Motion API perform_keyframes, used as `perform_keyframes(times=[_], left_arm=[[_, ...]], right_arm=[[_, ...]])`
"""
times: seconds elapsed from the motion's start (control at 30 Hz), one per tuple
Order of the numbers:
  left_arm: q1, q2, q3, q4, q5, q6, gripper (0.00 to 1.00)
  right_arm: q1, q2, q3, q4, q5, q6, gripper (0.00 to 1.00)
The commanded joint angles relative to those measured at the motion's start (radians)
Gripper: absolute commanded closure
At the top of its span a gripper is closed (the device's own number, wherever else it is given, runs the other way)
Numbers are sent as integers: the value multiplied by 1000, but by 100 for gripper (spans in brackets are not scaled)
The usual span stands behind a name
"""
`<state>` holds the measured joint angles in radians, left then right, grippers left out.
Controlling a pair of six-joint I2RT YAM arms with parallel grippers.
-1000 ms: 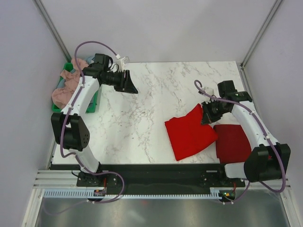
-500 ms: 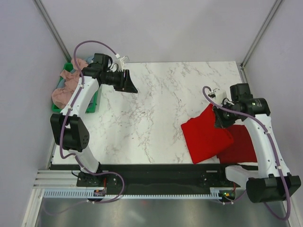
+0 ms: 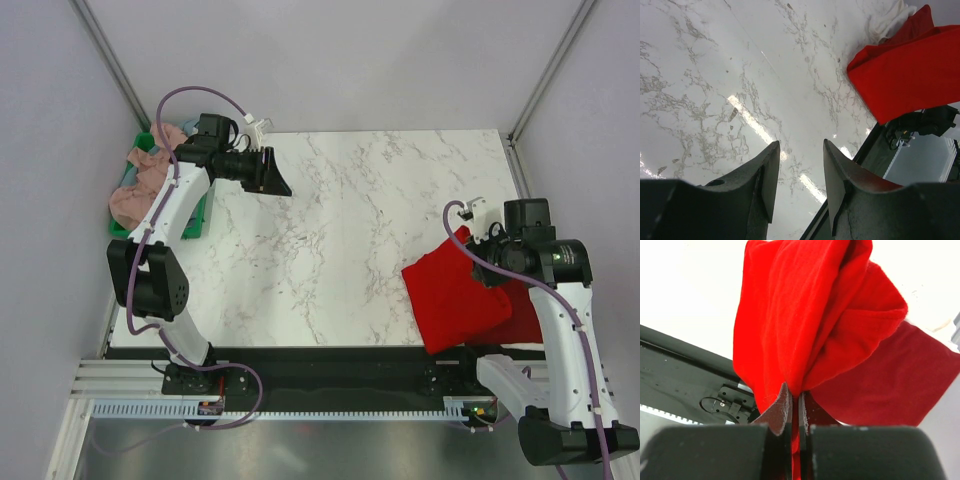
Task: Fold and stack the t-shirts
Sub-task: Neatly place the folded tshirt to the corner
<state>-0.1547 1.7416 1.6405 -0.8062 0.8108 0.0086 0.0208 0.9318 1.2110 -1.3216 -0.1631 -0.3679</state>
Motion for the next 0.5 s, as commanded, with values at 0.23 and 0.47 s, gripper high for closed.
perform_keyframes(times=[0.23,0.47], left_arm=[[-17,15,35,39,18,-38,52],[-55,29,41,39,18,-39,52]], right_arm=[[-5,-65,107,19,155,46,100],[-5,-97,108,25,241,76,100]])
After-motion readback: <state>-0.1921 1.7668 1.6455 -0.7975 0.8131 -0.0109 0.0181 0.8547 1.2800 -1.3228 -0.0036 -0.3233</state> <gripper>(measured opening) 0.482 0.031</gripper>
